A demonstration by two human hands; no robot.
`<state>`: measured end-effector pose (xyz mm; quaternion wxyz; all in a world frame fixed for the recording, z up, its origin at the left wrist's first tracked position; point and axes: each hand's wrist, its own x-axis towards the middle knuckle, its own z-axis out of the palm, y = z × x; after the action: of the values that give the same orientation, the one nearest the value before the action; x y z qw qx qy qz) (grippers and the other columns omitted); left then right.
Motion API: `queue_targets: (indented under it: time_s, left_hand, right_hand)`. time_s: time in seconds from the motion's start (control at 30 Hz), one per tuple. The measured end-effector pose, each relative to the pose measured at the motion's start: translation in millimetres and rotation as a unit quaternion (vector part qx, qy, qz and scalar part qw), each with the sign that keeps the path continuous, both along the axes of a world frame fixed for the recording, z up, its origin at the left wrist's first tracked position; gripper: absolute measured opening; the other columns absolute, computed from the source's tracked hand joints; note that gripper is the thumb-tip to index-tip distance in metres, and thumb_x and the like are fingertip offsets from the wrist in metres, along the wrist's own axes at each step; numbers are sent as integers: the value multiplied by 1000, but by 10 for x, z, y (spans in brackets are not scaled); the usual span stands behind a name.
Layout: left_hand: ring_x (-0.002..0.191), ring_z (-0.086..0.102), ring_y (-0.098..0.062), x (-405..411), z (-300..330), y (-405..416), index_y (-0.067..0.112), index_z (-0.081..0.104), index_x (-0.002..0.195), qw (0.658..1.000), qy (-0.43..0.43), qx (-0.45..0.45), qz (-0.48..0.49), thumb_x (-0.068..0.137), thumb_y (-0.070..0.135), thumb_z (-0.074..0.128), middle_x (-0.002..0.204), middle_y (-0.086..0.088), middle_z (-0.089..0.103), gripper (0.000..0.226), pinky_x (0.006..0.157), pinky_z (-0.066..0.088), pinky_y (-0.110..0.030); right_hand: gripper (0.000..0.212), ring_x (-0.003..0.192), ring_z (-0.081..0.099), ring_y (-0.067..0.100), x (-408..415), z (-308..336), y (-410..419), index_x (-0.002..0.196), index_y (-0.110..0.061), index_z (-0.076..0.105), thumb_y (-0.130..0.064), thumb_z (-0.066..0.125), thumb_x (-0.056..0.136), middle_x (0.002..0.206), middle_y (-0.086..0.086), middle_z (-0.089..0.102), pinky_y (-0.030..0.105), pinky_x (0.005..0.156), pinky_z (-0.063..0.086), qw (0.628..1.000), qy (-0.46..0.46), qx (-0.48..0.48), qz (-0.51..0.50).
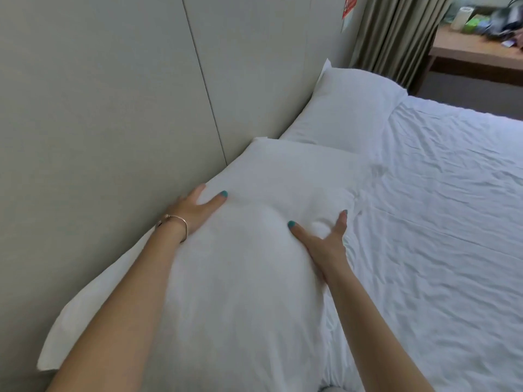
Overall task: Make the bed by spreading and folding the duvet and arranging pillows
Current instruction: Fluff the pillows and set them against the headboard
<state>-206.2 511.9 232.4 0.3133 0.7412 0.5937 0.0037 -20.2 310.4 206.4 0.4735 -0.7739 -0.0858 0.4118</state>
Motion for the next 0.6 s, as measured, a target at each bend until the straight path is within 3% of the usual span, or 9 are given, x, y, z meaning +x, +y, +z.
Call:
queue_targets:
  time_s: [0.1,0.2,0.27,0.37,0.5,0.6]
  left_hand:
    - [112,53,-20,48,-122,79,30,46,131,987,-114,-94,61,62,75,68,136,4,52,85,93,41,-32]
    - [122,49,-22,38,-209,25,22,25,148,983,-115,-108,88,36,77,76,143,3,45,135,105,38,-37]
    - [132,42,-25,33,-207,-38,26,9,151,984,-101,-120,84,35,77,77,149,2,37,144,111,33,-41]
    - [132,42,-23,-16,-114,-256,30,10,150,986,-131,-86,51,47,68,81,151,3,35,132,110,34,-39]
    - [126,45,-17,-275,149,-572,31,20,149,981,-191,-19,3,64,49,83,145,7,40,107,99,36,-27]
    - [109,49,-11,-519,489,-686,24,35,144,979,-199,24,-27,69,40,83,134,5,51,90,90,36,-23]
  right_hand:
    - [129,132,42,28,79,-30,-65,145,-52,-16,-63,80,61,152,5,32,39,103,35,1000,-17,-9,6]
    - [134,135,39,30,95,-7,-141,143,-48,-26,-60,81,63,155,4,29,42,107,32,1000,-21,-18,14]
    - [136,136,38,30,68,7,-221,141,-49,-30,-59,81,63,157,1,24,43,109,31,1000,-15,-7,25]
    - [134,135,39,25,1,71,-416,141,-55,-25,-54,84,63,159,-9,18,45,111,34,997,-45,43,40]
    - [124,125,44,13,-220,231,-735,141,-63,-12,-43,86,66,154,-17,26,39,107,38,989,-80,115,54]
    - [121,127,43,10,-452,465,-862,140,-65,-6,-39,86,67,145,-24,29,34,105,38,979,-108,158,76]
